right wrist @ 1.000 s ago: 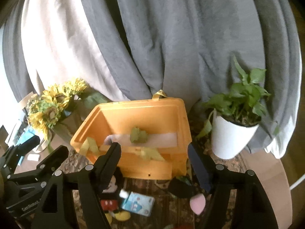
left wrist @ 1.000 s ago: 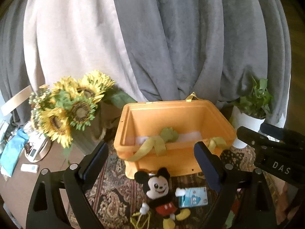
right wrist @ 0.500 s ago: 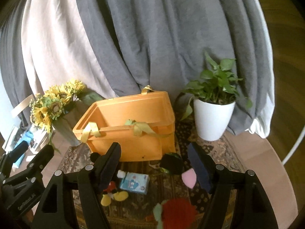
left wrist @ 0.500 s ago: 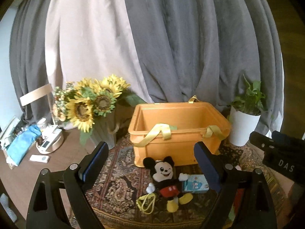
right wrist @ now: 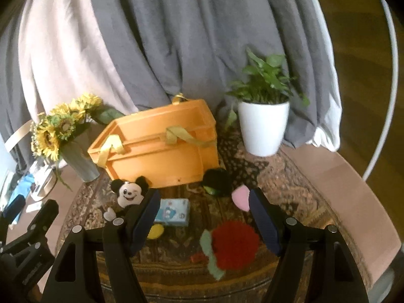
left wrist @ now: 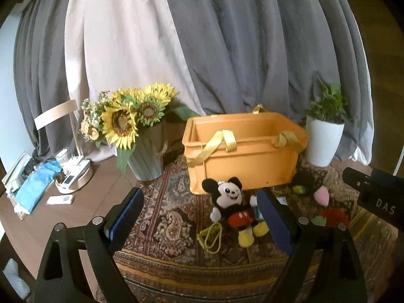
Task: Organize soft objects
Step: 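Grasp the yellow cord with the left tool while the right tool grasps the red fluffy ball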
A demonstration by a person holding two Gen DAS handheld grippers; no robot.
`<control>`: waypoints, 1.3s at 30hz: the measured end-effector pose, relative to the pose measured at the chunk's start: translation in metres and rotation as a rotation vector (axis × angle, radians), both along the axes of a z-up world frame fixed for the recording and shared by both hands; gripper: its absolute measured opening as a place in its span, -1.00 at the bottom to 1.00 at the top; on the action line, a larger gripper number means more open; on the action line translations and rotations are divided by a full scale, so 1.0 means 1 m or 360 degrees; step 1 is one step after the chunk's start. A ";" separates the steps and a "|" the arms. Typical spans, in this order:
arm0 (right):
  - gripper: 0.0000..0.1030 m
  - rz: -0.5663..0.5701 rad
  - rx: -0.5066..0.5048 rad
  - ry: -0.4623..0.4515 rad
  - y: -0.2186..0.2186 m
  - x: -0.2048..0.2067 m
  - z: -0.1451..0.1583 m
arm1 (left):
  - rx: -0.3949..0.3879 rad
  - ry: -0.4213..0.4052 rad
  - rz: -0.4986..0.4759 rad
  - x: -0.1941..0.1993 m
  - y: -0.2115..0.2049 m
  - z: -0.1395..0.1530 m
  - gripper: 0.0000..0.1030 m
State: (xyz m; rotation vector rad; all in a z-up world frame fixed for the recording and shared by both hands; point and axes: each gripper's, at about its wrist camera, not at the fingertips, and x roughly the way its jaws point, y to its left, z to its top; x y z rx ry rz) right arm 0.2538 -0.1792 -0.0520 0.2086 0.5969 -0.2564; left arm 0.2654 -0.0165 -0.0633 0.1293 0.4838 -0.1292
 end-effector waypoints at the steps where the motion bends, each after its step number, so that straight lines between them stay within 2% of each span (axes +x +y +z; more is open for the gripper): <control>1: 0.43 -0.0028 0.0001 0.0007 0.000 -0.003 -0.004 | 0.0009 0.0009 -0.0009 0.000 0.000 -0.003 0.79; 6: 0.43 -0.0100 0.0039 0.0068 0.001 -0.010 -0.022 | 0.0046 0.0073 -0.0057 0.001 0.002 -0.018 0.79; 20: 0.43 -0.0249 0.0014 0.0182 0.005 -0.016 -0.066 | 0.0088 0.0249 -0.0102 0.020 0.002 -0.068 0.79; 29: 0.43 -0.0318 0.0023 0.0283 0.002 -0.001 -0.100 | 0.0047 0.0413 -0.0032 0.049 0.002 -0.108 0.78; 39: 0.43 -0.0371 0.0025 0.0369 -0.002 0.019 -0.124 | 0.0011 0.0542 -0.0030 0.071 -0.003 -0.131 0.70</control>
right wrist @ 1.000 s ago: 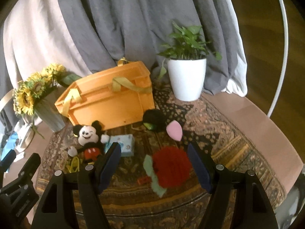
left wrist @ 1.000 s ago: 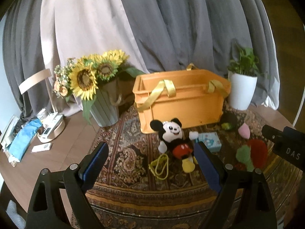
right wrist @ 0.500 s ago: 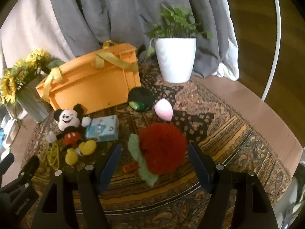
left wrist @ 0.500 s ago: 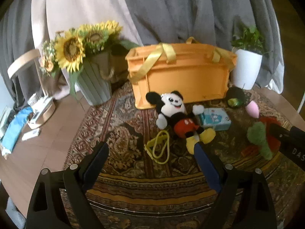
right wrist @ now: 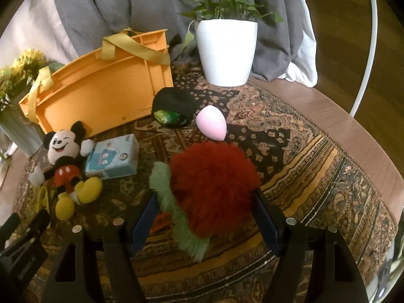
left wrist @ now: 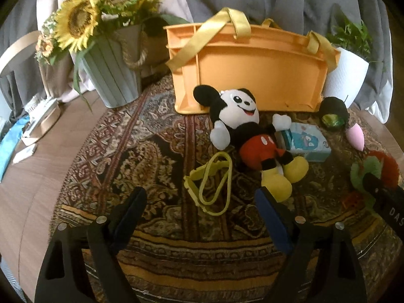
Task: Organize soft objects
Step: 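Grasp the yellow cord with the left tool while the right tool grasps the red fluffy ball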
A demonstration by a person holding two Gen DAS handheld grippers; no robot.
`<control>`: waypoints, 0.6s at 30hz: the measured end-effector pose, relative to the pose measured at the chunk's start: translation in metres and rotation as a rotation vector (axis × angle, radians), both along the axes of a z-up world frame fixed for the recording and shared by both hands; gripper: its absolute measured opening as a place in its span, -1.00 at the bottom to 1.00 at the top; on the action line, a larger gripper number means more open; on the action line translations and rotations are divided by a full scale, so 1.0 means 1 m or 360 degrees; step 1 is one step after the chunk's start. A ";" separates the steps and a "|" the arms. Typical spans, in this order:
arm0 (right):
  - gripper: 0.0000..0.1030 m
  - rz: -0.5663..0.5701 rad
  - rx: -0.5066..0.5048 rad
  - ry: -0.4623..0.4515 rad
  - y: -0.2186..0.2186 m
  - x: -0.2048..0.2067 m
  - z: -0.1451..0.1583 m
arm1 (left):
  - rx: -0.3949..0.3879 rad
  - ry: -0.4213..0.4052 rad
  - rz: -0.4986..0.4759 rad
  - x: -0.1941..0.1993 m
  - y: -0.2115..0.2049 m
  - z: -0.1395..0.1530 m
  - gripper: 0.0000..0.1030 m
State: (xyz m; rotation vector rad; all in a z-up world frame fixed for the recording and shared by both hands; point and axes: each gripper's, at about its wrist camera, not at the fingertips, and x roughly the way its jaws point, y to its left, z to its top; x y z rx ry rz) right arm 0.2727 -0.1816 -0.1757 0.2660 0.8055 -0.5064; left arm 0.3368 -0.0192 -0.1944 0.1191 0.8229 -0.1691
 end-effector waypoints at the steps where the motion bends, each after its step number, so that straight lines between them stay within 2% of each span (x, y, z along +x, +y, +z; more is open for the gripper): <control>1: 0.43 -0.0003 0.0001 0.0005 -0.001 0.001 -0.001 | -0.0005 0.0010 0.0001 0.002 -0.001 -0.002 0.69; 7: 0.43 -0.0017 0.0003 0.0031 -0.006 0.008 -0.006 | -0.0010 0.0067 0.0002 0.013 -0.006 -0.011 0.52; 13: 0.41 0.0001 -0.0002 0.0039 -0.008 0.013 -0.009 | -0.0030 0.0113 -0.0002 0.021 -0.009 -0.018 0.13; 15: 0.39 0.0013 0.0005 0.0040 -0.008 0.014 -0.010 | -0.0027 0.0125 -0.0001 0.022 -0.010 -0.019 -0.07; 18: 0.26 0.0027 0.0014 0.0041 -0.008 0.016 -0.011 | -0.0016 0.0114 -0.0002 0.023 -0.013 -0.020 -0.22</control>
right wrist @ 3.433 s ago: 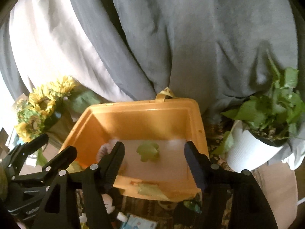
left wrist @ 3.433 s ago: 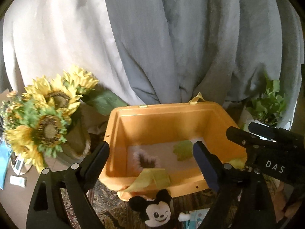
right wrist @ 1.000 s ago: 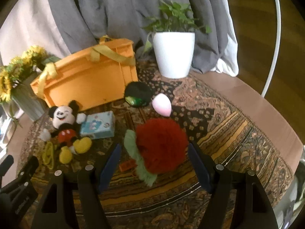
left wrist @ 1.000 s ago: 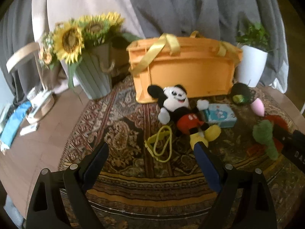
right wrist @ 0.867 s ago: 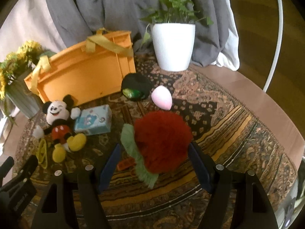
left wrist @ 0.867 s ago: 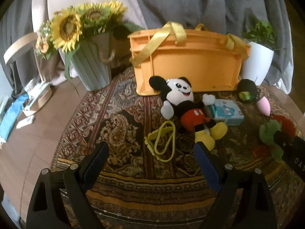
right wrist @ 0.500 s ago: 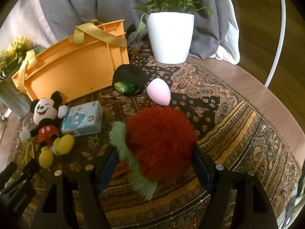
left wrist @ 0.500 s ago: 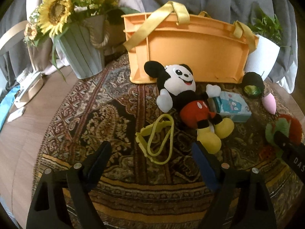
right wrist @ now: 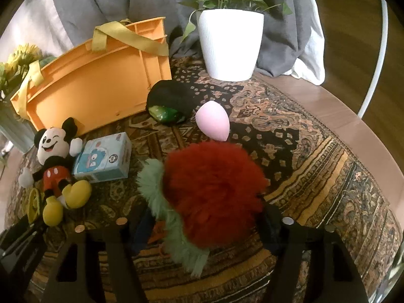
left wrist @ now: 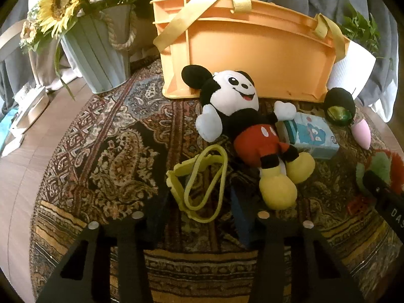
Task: Organize soft objects
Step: 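Grasp the yellow cord with the left tool while the right tool grasps the red fluffy ball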
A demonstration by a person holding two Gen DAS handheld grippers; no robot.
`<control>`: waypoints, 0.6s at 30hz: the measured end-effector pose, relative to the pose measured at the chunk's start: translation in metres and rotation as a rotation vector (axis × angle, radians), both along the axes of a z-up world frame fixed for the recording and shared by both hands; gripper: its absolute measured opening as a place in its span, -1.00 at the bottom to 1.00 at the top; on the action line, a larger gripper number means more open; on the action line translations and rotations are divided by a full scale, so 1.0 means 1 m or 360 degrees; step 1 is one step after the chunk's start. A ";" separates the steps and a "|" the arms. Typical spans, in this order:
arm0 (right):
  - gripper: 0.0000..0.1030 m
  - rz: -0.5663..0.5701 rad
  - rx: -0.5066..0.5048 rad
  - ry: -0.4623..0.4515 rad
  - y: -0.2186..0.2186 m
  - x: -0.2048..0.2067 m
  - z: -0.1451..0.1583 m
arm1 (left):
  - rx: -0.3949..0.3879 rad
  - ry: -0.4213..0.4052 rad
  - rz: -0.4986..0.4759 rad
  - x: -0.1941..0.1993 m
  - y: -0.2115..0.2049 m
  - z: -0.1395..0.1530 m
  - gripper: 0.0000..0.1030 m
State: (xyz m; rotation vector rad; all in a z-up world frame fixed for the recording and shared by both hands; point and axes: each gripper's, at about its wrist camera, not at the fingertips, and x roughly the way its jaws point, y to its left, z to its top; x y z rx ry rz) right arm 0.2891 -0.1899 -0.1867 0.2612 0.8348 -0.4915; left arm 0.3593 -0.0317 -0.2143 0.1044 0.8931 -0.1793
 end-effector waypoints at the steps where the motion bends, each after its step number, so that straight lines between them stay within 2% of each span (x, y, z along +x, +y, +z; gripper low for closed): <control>1: 0.18 0.0007 0.0001 0.0001 0.000 0.002 -0.001 | -0.0002 0.0001 -0.0004 0.001 -0.001 0.000 -0.23; 8: -0.06 0.0078 0.0001 0.0008 0.003 0.003 -0.002 | -0.0005 -0.0026 -0.0017 -0.004 0.000 0.002 -0.28; 18: -0.12 0.0188 0.0003 -0.0051 0.007 -0.007 0.013 | -0.0034 -0.0060 -0.0012 -0.029 0.004 0.018 -0.30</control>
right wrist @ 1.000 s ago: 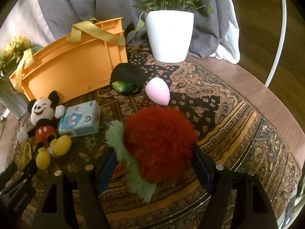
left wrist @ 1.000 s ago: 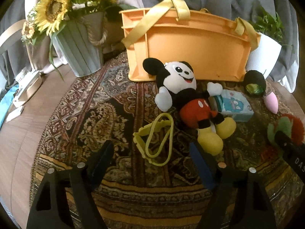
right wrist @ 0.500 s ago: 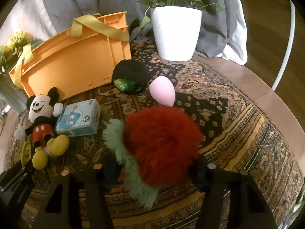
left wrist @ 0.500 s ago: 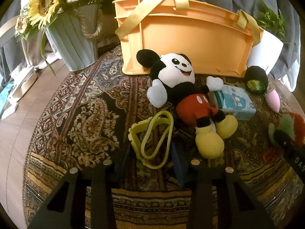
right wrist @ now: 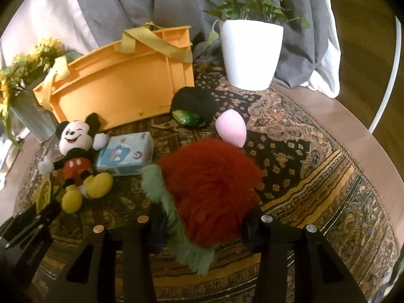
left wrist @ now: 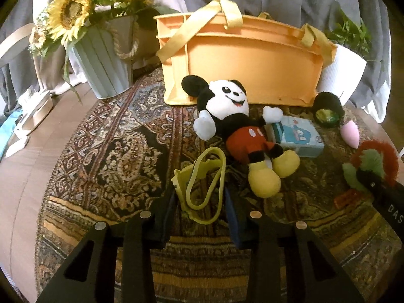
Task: Organize soft objects
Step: 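Grasp the yellow cord with the left tool while the right tool grasps the red fluffy ball, then lift the cord and red ball and carry both over the orange crate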
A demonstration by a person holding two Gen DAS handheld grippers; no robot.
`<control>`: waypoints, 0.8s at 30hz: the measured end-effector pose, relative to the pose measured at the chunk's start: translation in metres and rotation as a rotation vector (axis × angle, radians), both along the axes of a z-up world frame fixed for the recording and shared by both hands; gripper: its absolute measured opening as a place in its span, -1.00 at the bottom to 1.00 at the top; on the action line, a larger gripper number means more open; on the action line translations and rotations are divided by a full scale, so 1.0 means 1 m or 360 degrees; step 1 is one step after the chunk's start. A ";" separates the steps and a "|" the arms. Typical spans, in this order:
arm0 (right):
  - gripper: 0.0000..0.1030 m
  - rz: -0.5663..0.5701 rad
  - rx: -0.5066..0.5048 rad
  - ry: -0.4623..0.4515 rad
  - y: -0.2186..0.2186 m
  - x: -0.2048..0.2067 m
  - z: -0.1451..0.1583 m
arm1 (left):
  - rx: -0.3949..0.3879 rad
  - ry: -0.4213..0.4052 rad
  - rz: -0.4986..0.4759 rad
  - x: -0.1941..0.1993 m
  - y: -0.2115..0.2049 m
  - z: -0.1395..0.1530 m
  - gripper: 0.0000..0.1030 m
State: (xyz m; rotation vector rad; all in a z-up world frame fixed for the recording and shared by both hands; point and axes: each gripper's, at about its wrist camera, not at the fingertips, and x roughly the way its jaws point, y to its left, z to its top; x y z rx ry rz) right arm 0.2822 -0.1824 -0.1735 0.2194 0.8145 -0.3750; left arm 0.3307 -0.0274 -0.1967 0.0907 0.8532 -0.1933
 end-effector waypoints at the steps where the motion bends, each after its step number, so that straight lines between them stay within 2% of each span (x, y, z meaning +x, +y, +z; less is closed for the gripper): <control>1: -0.12 0.0008 0.0000 -0.0006 0.000 -0.001 0.002 | -0.0006 -0.0010 0.0001 -0.003 0.001 0.004 -0.30; 15: -0.12 0.0152 0.0016 -0.0148 0.004 -0.017 0.042 | -0.0062 -0.0216 0.0000 -0.031 0.002 0.064 -0.30; 24: -0.12 0.0227 0.0004 -0.0290 0.004 -0.023 0.083 | -0.0107 -0.0351 -0.0008 -0.038 -0.002 0.101 -0.30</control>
